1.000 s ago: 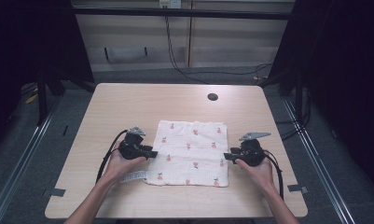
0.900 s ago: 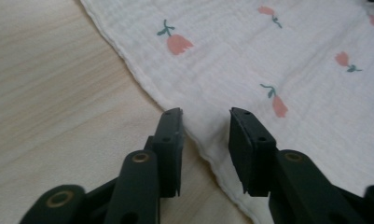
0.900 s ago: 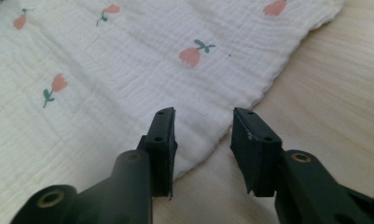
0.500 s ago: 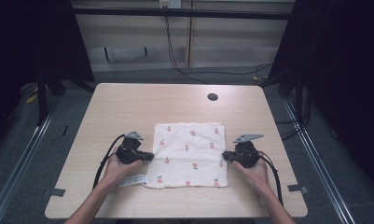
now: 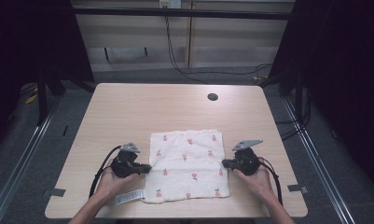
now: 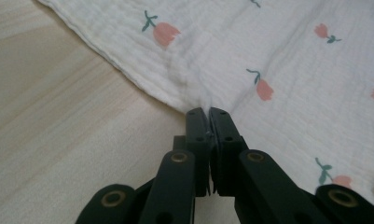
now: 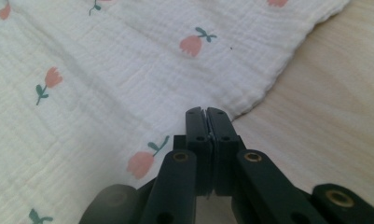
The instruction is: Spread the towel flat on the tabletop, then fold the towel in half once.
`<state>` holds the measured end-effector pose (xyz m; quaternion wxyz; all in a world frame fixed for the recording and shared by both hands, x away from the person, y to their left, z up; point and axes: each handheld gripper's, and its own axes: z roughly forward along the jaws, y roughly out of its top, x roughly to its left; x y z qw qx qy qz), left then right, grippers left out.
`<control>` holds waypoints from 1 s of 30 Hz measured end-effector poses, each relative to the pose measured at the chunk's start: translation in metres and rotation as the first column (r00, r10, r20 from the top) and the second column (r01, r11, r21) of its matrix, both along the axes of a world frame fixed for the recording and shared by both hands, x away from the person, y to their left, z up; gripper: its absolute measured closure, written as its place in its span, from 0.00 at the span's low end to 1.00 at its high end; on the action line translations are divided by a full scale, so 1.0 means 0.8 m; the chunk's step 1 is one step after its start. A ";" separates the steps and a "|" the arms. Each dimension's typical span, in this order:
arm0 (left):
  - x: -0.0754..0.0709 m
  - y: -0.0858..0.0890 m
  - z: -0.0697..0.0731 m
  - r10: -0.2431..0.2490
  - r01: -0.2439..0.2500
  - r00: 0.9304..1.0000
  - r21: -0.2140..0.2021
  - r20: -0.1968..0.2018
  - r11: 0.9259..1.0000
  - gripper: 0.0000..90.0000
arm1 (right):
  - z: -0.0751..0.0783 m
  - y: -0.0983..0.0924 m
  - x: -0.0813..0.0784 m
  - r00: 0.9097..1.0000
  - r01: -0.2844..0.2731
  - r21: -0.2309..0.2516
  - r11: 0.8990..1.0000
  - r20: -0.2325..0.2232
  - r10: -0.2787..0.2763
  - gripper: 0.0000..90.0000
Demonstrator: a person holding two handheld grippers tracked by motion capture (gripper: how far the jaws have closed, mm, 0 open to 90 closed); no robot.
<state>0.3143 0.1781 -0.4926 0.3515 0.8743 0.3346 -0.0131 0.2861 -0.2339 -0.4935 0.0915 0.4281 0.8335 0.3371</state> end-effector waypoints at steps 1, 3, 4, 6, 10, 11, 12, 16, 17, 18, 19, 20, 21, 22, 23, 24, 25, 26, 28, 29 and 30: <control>0.002 0.002 0.000 0.002 -0.002 1.000 -0.007 -0.005 1.000 0.97 | 0.001 0.003 -0.002 1.000 0.001 -0.003 1.000 -0.008 -0.001 0.99; 0.004 0.004 -0.001 0.006 -0.006 1.000 -0.017 -0.003 1.000 0.97 | 0.001 0.005 -0.003 1.000 -0.007 -0.009 1.000 -0.003 0.007 0.99; 0.004 0.004 -0.001 0.006 -0.006 1.000 -0.017 -0.003 1.000 0.95 | 0.001 0.004 -0.003 1.000 -0.004 -0.008 1.000 -0.004 0.004 0.99; 0.005 0.005 -0.001 0.008 -0.008 1.000 -0.031 -0.001 0.999 0.86 | 0.002 0.001 -0.004 1.000 0.003 0.012 1.000 -0.010 -0.003 0.94; 0.013 0.011 0.008 0.023 -0.022 1.000 -0.096 0.010 0.995 0.74 | 0.012 -0.007 0.002 0.999 0.033 0.062 0.997 0.025 -0.035 0.80; 0.021 0.017 0.013 0.047 -0.044 0.999 -0.127 0.015 0.991 0.73 | 0.014 -0.009 0.006 0.999 0.040 0.072 0.997 0.029 -0.042 0.79; 0.021 0.017 0.013 0.047 -0.044 0.999 -0.127 0.015 0.991 0.71 | 0.016 -0.012 0.011 0.998 0.049 0.079 0.996 0.032 -0.052 0.77; 0.038 0.024 0.018 0.098 -0.092 0.995 -0.160 0.031 0.983 0.71 | 0.021 -0.017 0.024 0.997 0.060 0.113 0.992 0.051 -0.066 0.75; 0.045 0.022 0.018 0.098 -0.092 0.995 -0.147 0.036 0.985 0.71 | 0.024 -0.019 0.032 0.996 0.062 0.130 0.990 0.057 -0.070 0.73; 0.049 0.022 0.019 0.101 -0.095 0.994 -0.144 0.039 0.985 0.71 | 0.025 -0.020 0.037 0.996 0.060 0.131 0.990 0.058 -0.068 0.70; 0.053 0.023 0.018 0.107 -0.100 0.993 -0.144 0.043 0.985 0.71 | 0.027 -0.021 0.042 0.996 0.057 0.130 0.990 0.060 -0.065 0.68; 0.059 0.024 0.018 0.120 -0.114 0.992 -0.137 0.039 0.984 0.72 | 0.028 -0.022 0.047 0.996 0.055 0.134 0.989 0.061 -0.063 0.67; 0.063 0.025 0.019 0.139 -0.133 0.990 -0.136 0.037 0.982 0.72 | 0.029 -0.023 0.052 0.996 0.058 0.145 0.988 0.062 -0.068 0.67; 0.063 0.025 0.019 0.139 -0.133 0.990 -0.136 0.037 0.982 0.72 | 0.029 -0.023 0.052 0.996 0.058 0.145 0.988 0.062 -0.068 0.67; 0.071 0.028 0.021 0.148 -0.141 0.988 -0.148 0.042 0.979 0.72 | 0.032 -0.023 0.061 0.996 0.052 0.144 0.988 0.065 -0.062 0.67; 0.071 0.028 0.021 0.148 -0.141 0.988 -0.148 0.042 0.979 0.71 | 0.032 -0.023 0.067 0.996 0.053 0.155 0.986 0.066 -0.064 0.66; 0.080 0.028 0.021 0.158 -0.150 0.987 -0.139 0.044 0.979 0.71 | 0.032 -0.022 0.072 0.995 0.070 0.143 0.987 0.066 -0.080 0.66; 0.080 0.028 0.021 0.158 -0.150 0.987 -0.139 0.044 0.979 0.71 | 0.032 -0.022 0.072 0.995 0.070 0.143 0.987 0.066 -0.080 0.66; 0.088 0.027 0.022 0.158 -0.151 0.986 -0.127 0.049 0.980 0.69 | 0.032 -0.021 0.084 0.994 0.075 0.130 0.989 0.067 -0.084 0.66; 0.095 0.025 0.022 0.153 -0.145 0.987 -0.116 0.057 0.983 0.68 | 0.032 -0.021 0.094 0.993 0.082 0.123 0.989 0.070 -0.091 0.66; 0.098 0.023 0.022 0.151 -0.144 0.986 -0.108 0.065 0.984 0.68 | 0.033 -0.021 0.100 0.993 0.081 0.125 0.989 0.077 -0.091 0.66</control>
